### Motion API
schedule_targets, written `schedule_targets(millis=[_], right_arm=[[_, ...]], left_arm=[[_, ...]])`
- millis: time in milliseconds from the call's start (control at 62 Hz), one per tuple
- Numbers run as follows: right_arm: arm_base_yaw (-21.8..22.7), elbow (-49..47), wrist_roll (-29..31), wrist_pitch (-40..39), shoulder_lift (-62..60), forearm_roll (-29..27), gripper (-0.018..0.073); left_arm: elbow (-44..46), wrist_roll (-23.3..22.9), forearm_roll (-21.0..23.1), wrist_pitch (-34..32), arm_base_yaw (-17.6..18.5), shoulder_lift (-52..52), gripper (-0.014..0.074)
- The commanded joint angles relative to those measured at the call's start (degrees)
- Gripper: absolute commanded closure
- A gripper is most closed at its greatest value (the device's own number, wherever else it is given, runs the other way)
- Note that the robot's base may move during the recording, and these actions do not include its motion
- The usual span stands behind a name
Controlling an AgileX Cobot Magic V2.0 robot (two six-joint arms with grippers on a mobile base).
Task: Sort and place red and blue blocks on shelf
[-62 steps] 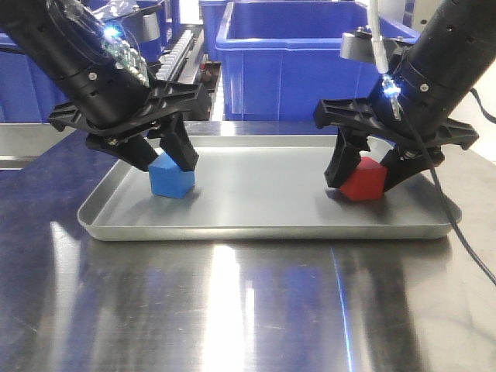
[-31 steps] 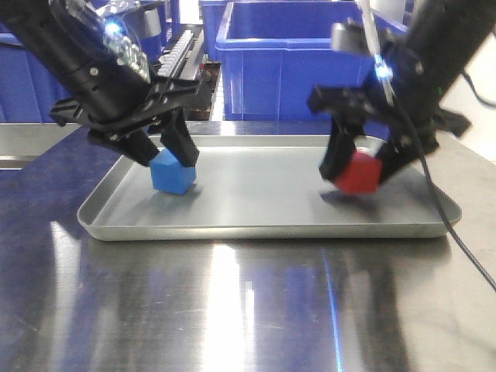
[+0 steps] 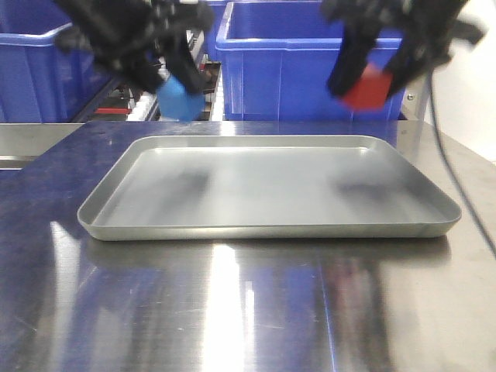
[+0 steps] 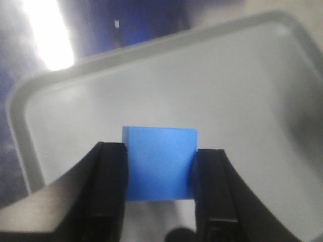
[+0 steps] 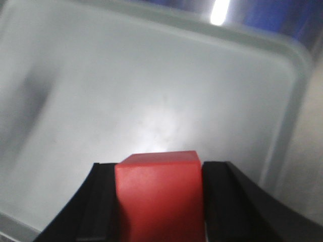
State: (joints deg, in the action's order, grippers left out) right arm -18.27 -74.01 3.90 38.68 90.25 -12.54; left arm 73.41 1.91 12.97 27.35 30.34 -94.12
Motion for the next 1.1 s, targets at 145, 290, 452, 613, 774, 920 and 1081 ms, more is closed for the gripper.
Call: schedule_targets(millis=[145,290,452,613,774,920,1081], right_arm=[[0.12,-2.14,0.80,-5.21,-11.55,5.07,0.0507],[0.12,-2.14,0.80,-6.44,-16.94,6.74,0.0507],[0.12,-1.96,0.80,-8.85,-23.26,7.95,0.0507],[0.12,-1.92,0.80,-10.36,-29.00,8.96,0.0507],[0.12,0.51,0.80,-13.68,-34.93,10.18,0.0507],[0.12,6.95,0.80,-17.32,-41.74,10.18,0.0507],[0.12,15.45,0.80,-21.25,-51.35,10.90,0.0507]], left_arm=[[2.33,-0.12,-3.73,-2.98,0.30,8.24,0.0512],[2.33,-0.12,-3.94,-3.79,-0.47,12.11,0.0512],[2.00,-0.12,-5.22,-6.41,-0.94,16.86,0.0512],[1.18,-0.12,-6.41,-7.47,-0.94,20.87,0.0512],[-2.80,-0.12,-6.41,-12.86,-0.94,26.16,0.0512],[-8.80,-0.12,-8.29,-18.33,-0.94,31.99,0.0512],[-16.30,-0.12,-9.52,-22.74,-2.65,39.95,0.0512]])
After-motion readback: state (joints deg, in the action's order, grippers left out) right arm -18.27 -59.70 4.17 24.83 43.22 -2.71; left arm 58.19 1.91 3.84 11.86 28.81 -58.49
